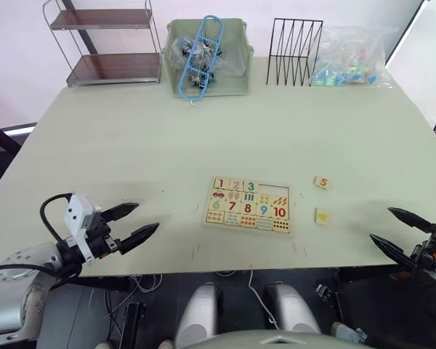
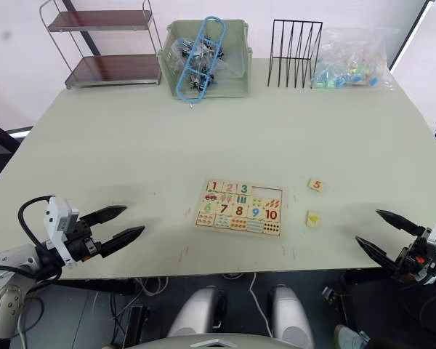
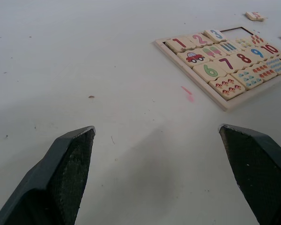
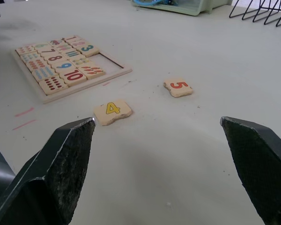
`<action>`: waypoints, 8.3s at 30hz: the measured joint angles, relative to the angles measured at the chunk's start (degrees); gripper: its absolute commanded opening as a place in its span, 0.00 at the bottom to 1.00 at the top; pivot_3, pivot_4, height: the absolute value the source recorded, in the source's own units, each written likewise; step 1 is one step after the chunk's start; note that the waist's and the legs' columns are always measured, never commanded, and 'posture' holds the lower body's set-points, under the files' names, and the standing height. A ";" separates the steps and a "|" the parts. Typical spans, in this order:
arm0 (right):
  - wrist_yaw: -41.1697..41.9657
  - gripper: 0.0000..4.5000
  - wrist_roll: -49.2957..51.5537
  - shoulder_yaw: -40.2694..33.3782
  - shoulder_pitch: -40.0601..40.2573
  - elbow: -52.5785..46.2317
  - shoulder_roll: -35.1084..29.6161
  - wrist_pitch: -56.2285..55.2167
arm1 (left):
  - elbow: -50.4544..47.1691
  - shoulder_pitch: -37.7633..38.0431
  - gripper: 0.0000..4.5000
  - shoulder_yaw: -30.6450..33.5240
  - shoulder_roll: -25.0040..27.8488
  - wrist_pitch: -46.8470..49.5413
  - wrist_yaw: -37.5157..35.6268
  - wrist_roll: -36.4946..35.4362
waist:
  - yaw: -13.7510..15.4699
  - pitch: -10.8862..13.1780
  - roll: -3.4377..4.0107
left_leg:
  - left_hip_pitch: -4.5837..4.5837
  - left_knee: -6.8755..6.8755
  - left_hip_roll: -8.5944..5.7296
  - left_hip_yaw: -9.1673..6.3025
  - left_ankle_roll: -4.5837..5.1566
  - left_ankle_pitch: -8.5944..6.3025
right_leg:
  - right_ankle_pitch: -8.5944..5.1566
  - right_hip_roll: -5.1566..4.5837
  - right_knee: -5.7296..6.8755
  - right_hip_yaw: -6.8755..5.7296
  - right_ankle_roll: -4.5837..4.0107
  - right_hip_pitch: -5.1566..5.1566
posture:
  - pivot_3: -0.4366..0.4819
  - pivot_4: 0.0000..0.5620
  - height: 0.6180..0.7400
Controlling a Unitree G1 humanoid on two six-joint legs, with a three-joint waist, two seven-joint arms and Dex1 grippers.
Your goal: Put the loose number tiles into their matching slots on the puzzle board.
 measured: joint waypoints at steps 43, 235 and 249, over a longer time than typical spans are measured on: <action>2.13 1.00 -0.38 -0.01 -1.03 0.54 0.48 0.29 | 7.86 0.04 0.99 -0.15 -0.33 -12.93 -4.47 0.72 | 0.01 0.00 0.00 | 0.00 -0.01 0.01 0.02 0.00 0.00 | -0.01 -0.01 -0.02 0.00 0.00 -0.01 | 0.48 0.27 1.00; 18.14 0.19 -27.43 33.35 -43.01 25.84 -7.83 -8.76 | 12.57 -16.73 1.00 -12.42 7.78 -21.40 -30.69 -3.71 | -0.36 0.17 0.01 | -0.06 -0.06 0.21 0.15 0.02 -0.01 | 0.15 0.19 -0.07 0.06 0.14 -0.18 | 0.48 0.27 1.00; 14.58 0.19 -27.40 33.35 -42.61 17.60 -7.97 3.51 | 12.76 -16.44 1.00 -12.44 7.77 -21.45 -30.66 -3.69 | -0.26 0.20 0.06 | -0.12 -0.06 0.21 0.13 0.02 -0.01 | 0.15 0.19 -0.05 0.06 0.13 -0.24 | 0.48 0.27 1.00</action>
